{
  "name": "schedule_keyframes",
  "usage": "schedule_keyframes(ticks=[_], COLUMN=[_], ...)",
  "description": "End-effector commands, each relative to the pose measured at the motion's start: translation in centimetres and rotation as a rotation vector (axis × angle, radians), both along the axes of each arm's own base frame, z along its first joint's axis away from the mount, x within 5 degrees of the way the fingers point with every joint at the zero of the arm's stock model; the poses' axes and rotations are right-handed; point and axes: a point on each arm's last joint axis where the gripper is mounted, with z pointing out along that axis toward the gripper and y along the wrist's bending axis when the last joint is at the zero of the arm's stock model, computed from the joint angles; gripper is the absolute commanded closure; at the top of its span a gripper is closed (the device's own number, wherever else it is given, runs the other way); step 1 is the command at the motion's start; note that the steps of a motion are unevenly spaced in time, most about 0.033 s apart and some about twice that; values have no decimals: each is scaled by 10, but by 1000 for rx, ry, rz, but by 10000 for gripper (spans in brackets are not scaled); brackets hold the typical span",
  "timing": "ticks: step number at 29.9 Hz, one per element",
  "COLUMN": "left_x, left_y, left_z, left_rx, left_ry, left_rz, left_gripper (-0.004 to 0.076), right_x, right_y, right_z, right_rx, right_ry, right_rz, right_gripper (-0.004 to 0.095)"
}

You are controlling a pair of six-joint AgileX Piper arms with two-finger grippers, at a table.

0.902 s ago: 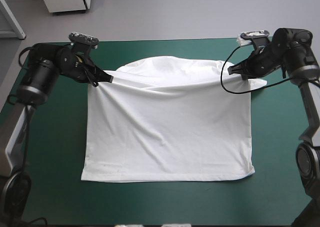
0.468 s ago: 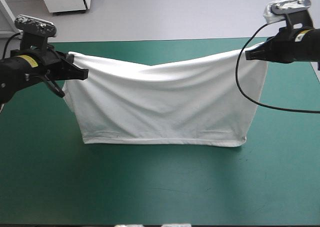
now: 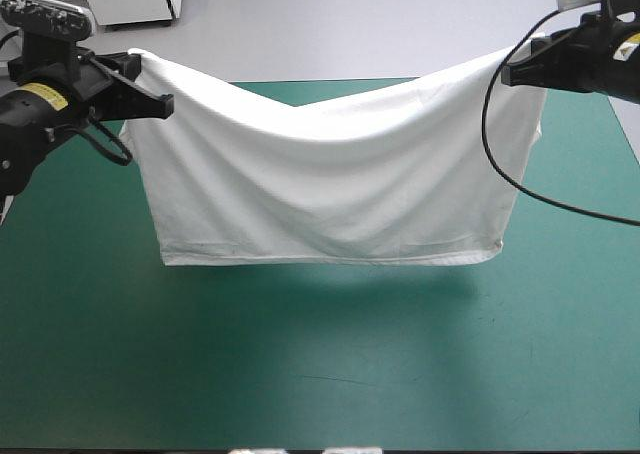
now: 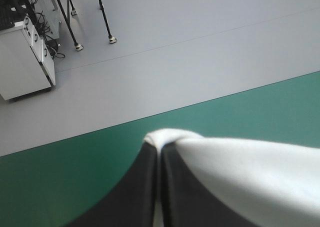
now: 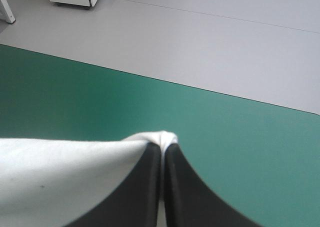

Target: Fold the cloth

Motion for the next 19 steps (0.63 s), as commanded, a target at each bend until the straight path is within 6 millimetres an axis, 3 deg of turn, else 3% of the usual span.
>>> schedule_keyframes(ticks=[1,11,15,19], left_x=[13,84,110,131], left_y=[-3,-15,-21,-25], left_z=[22,38,35,17], left_rx=[-47,-24,-24,-19], left_ry=[-160,-267,-277,-214], left_rz=[5,26,27,28], left_gripper=[733,733,732,733], right_x=[19,100,121,134], right_y=[0,-1,-16,-32], right_z=[15,6,-1,-13], right_rx=[17,93,140,138], right_ry=[-135,-209,-249,-217], right_rz=[-15,35,59,29], right_gripper=[925,925,925,925])
